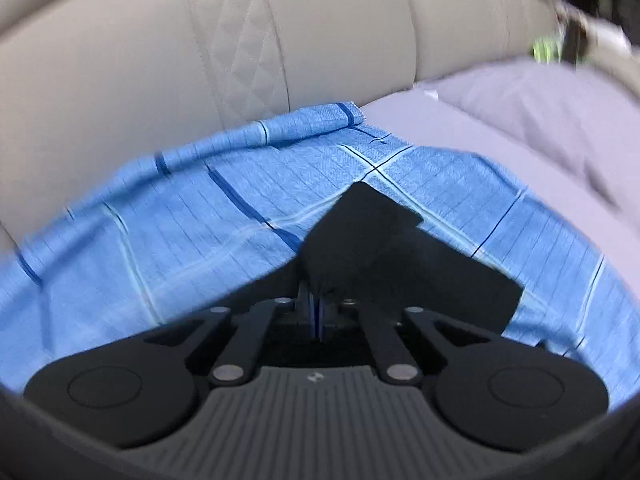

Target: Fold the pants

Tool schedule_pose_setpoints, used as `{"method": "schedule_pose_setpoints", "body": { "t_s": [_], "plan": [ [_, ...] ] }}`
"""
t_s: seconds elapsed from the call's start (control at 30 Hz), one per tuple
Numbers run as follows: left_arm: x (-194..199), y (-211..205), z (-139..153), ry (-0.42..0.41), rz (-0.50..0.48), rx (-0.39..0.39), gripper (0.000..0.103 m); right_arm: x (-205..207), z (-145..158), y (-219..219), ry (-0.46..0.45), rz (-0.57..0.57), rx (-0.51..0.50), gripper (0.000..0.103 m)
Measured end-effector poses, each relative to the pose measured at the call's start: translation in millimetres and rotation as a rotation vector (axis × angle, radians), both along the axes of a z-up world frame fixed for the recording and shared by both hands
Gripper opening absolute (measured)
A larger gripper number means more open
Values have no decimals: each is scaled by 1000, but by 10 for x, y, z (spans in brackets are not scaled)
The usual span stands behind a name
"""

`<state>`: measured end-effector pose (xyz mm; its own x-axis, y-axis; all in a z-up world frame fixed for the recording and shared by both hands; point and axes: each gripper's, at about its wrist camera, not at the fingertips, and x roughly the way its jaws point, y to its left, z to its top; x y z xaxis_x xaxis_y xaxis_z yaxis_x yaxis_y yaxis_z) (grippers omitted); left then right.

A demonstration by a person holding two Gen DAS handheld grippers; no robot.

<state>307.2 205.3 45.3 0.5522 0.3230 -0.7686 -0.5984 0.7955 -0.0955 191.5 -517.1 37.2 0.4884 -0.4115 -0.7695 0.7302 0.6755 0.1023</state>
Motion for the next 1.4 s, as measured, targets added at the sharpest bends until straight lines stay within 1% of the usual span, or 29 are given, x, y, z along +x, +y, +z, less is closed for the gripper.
{"method": "schedule_pose_setpoints", "body": {
  "t_s": [0.1, 0.2, 0.3, 0.37, 0.47, 0.53, 0.6, 0.67, 0.73, 0.8, 0.9, 1.07, 1.1, 1.13, 1.17, 1.2, 1.23, 1.27, 1.3, 1.33, 1.37, 1.4],
  "plan": [
    [-143, 73, 190, -38, -10, -49, 4, -215, 248, -7, -85, 2, -35, 3],
    [-403, 67, 423, -84, -52, -43, 4, -556, 515, -21, -173, -4, -37, 3],
    [-803, 66, 659, -139, -94, -41, 4, -1017, 709, -18, -240, -17, -39, 3],
    [-1139, 92, 785, -176, -107, -52, 4, -1298, 748, -2, -263, -38, -37, 3],
    [-1692, 126, 884, -215, -126, -42, 4, -1825, 698, 61, -292, -82, -27, 3],
    [-2068, 164, 874, -225, -123, -33, 4, -2105, 608, 110, -285, -108, -18, 3],
    [-2368, 200, 827, -216, -121, -34, 4, -2324, 479, 156, -258, -137, -14, 3],
    [-2614, 226, 731, -189, -115, -32, 4, -2541, 371, 209, -229, -176, -8, 3],
    [-2791, 258, 598, -145, -110, -38, 4, -2725, 268, 242, -195, -209, -3, 4],
    [-2891, 290, 460, -103, -94, -41, 4, -2805, 151, 260, -146, -224, 4, 4],
    [-3001, 308, 286, -49, -85, -41, 4, -2815, 28, 279, -91, -234, -2, 4],
    [-3054, 244, 72, 31, -95, -24, 4, -2791, -110, 320, 16, -241, -30, 5],
    [-3055, 227, 50, 46, -101, -21, 5, -2780, -127, 336, 39, -240, -40, 8],
    [-3055, 210, 36, 61, -109, -21, 9, -2758, -137, 356, 70, -239, -50, 11],
    [-3063, 188, 38, 72, -117, -21, 13, -2747, -140, 381, 102, -248, -63, 36],
    [-3066, 168, 56, 72, -120, -14, 22, -2746, -123, 413, 114, -256, -74, 45],
    [-3079, 144, 95, 64, -127, -1, 42, -2756, -91, 443, 120, -268, -82, 49],
    [-3082, 120, 149, 49, -132, 17, 53, -2754, -48, 481, 117, -274, -93, 60],
    [-3113, 85, 214, 23, -135, 47, 71, -2743, 11, 530, 103, -267, -107, 66],
    [-3152, 49, 291, -11, -138, 86, 80, -2715, 78, 585, 83, -249, -122, 67],
    [-3184, 6, 360, -43, -143, 129, 83, -2670, 152, 666, 62, -223, -141, 68],
    [-3202, -48, 427, -73, -156, 175, 86, -2612, 225, 755, 44, -192, -162, 71]
  ]
}}
